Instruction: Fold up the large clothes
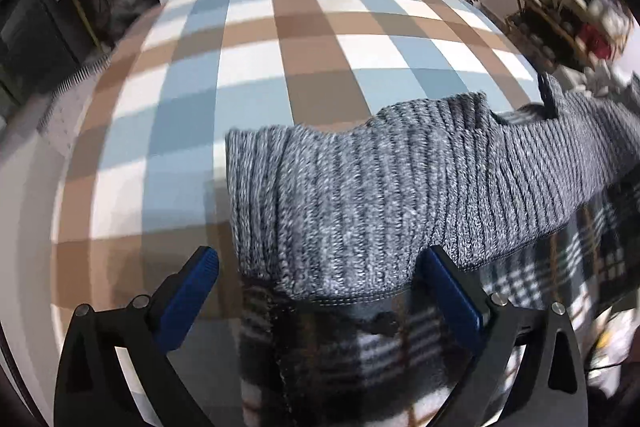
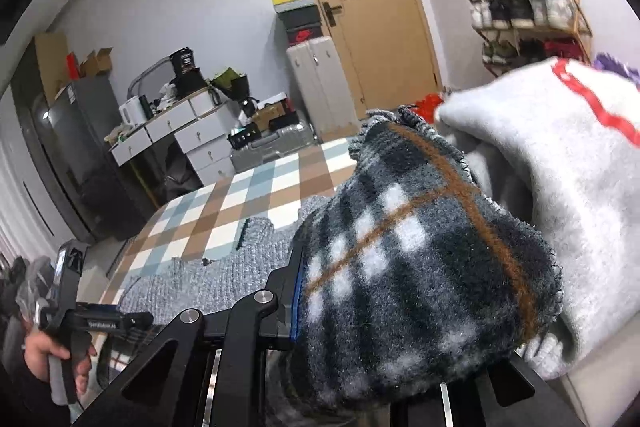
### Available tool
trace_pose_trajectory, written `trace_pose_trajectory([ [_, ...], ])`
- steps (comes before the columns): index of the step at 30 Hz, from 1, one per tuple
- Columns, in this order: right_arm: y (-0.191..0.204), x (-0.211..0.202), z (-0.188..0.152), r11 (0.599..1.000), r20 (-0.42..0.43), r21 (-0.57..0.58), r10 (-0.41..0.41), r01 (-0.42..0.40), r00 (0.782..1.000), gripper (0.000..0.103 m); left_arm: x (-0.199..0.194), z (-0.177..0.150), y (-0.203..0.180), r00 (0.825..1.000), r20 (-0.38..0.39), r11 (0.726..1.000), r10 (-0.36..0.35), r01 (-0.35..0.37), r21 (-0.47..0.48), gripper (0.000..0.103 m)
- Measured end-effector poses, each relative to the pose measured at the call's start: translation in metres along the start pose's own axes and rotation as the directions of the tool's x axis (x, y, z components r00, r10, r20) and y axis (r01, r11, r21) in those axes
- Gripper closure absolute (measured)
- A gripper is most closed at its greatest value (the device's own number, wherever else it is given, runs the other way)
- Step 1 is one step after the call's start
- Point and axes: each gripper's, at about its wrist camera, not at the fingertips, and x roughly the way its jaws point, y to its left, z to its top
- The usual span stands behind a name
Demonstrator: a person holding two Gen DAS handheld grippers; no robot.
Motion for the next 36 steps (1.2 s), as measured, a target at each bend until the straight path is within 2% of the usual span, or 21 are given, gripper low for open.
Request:
trace_pose_trajectory([
  [2,0.006,-0.004,-0.001,1.0,0.022,-0.027,-0.001,0.001,1.0,0.085,0.002,0.0,0.002,1.0,-0.021,1.0,-0.02,0.02,0.002,0.005],
  [4,0.015,-0.008,-0.001,0.999,0.044,-0.047,0.015,-0.013,0.999,0.085,0.005,-0.001,0.0,0.995,-0.056,0.996,-0.088,0.089,0.003,0.005],
  [5,0.019,-0.009,0.0,0.998,0.051,-0.057,0.025,-0.022,0.998,0.085,0.009,-0.003,-0.002,0.984,-0.09,0.988,-0.154,0.154,-0.007,0.006],
  [6,0.025,-0.011,0.0,0.997,0.058,-0.072,0.034,-0.029,0.998,0.085,0.011,-0.004,-0.005,0.978,-0.108,0.984,-0.18,0.18,-0.007,0.009],
  [11,0.056,-0.016,0.001,0.982,0.093,-0.18,0.069,-0.051,0.993,0.085,0.01,-0.008,-0.023,0.975,-0.121,0.98,-0.184,0.191,0.051,0.01],
  [16,0.073,-0.006,0.004,0.969,0.06,-0.23,0.104,-0.088,0.993,0.085,0.009,-0.007,-0.033,0.969,-0.131,0.975,-0.208,0.217,0.058,0.01],
  [18,0.072,0.0,0.01,0.968,0.036,-0.224,0.121,-0.11,0.992,0.085,0.012,-0.005,-0.04,0.954,-0.156,0.963,-0.255,0.265,0.043,0.01],
  [21,0.063,0.004,0.015,0.97,0.017,-0.207,0.137,-0.131,0.99,0.085,0.017,-0.002,-0.054,0.958,-0.162,0.966,-0.235,0.248,0.067,0.01],
  [26,0.039,0.01,0.023,0.981,-0.001,-0.125,0.149,-0.148,0.989,0.085,0.024,0.006,-0.074,0.943,-0.178,0.953,-0.282,0.297,0.062,0.01],
  [28,0.034,0.008,0.029,0.982,-0.001,-0.141,0.126,-0.125,0.992,0.085,0.024,0.006,-0.082,0.938,-0.178,0.947,-0.298,0.314,0.067,0.01],
  [32,0.039,0.0,0.041,0.973,0.002,-0.207,0.1,-0.097,0.995,0.086,0.026,0.007,-0.101,0.903,-0.188,0.913,-0.385,0.403,0.068,0.01],
  [34,0.051,-0.008,0.042,0.96,0.019,-0.266,0.093,-0.084,0.995,0.086,0.026,0.009,-0.108,0.876,-0.209,0.888,-0.434,0.456,0.064,0.01],
  [36,0.064,-0.013,0.038,0.944,0.032,-0.323,0.086,-0.071,0.996,0.086,0.023,0.012,-0.099,0.851,-0.213,0.869,-0.48,0.494,0.016,0.01],
])
